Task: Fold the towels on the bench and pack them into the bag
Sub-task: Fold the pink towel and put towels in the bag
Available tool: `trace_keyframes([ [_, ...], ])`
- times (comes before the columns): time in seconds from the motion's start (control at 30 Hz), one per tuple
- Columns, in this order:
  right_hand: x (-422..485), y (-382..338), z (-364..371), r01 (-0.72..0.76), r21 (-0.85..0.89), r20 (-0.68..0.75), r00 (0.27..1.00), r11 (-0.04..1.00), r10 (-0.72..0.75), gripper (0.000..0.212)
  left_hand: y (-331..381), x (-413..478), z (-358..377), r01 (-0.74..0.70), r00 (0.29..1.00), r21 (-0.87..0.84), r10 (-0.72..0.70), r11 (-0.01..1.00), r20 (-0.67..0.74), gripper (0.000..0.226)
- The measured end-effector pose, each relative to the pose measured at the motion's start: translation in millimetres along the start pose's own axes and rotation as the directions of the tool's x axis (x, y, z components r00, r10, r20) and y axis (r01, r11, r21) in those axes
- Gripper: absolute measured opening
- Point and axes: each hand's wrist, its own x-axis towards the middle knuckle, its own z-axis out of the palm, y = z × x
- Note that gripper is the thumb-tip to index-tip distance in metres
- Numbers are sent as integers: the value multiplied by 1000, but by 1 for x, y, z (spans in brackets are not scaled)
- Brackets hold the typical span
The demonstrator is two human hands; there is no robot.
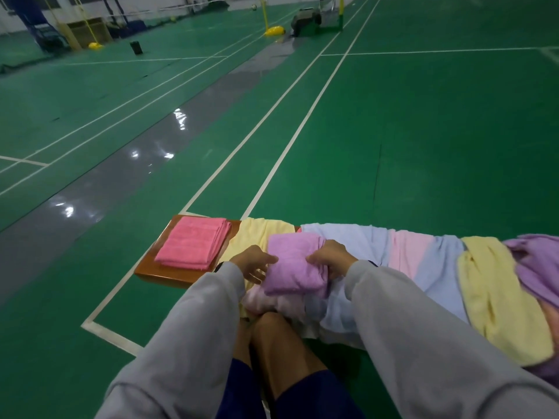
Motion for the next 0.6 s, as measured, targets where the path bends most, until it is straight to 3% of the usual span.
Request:
trace_keyframes([
  [0.07,2,4,0,-3,24,11,1000,1000,3,69,2,1,7,15,1000,17,-15,1000,-6,43],
  [0.2,7,-4,14,-15,-52,30,999,999,16,112,0,8,16,33,999,-73,-34,997,-12,44],
  [0.3,-8,-20,21,-69,-190,-69,996,979,57,96,1,14,15,8,998,-305,-28,952,-61,65],
  [0.4,-20,-27,23,-11,49,8,1000,999,11,60,3,7,6,140,985,-524,-65,840,159,81],
  [0.5,-21,-30,21,-61,80,-67,996,995,66,58,5,-5,7,154,949,-275,-64,949,310,76],
  [0.53,-23,-33,20,-78,70,-123,989,995,86,59,4,-6,10,101,957,-217,-36,971,286,72],
  [0.6,-22,-40,19,-83,114,-180,978,990,103,57,3,-2,14,-32,980,-263,82,964,181,64],
])
